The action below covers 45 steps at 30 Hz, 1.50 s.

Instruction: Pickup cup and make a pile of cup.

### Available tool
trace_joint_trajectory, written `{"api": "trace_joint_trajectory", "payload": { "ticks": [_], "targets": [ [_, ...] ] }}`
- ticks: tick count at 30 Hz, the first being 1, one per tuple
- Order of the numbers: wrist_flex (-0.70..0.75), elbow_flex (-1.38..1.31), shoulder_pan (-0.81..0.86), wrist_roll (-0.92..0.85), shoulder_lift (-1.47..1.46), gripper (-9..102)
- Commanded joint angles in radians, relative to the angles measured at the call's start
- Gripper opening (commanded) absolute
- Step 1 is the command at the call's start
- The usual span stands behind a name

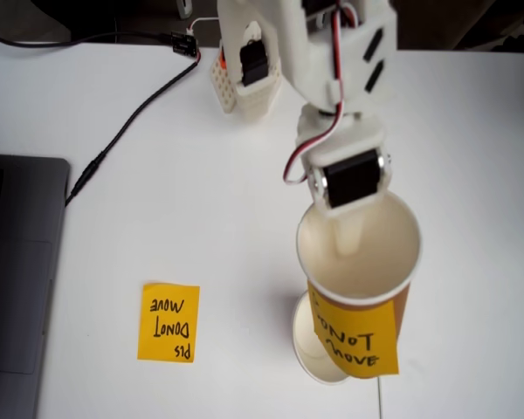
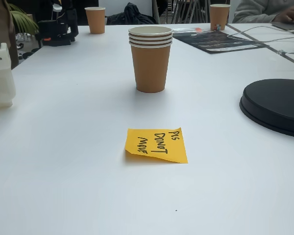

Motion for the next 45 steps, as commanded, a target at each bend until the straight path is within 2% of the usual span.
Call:
{"api": "trace_joint_trajectory", "payload": {
  "ticks": [1,15,27,45],
  "targets": [
    [0.006,-0.069,-0.014,0.002,-0.005,-7],
    [0.014,-0.066,-0.014,0.002,-0.072,-7],
    [0.118,0.008,-0.014,0.008,-0.072,-7],
    [0.109,-0.009,-0.002,-0.005,-0.161,-7]
  ]
}}
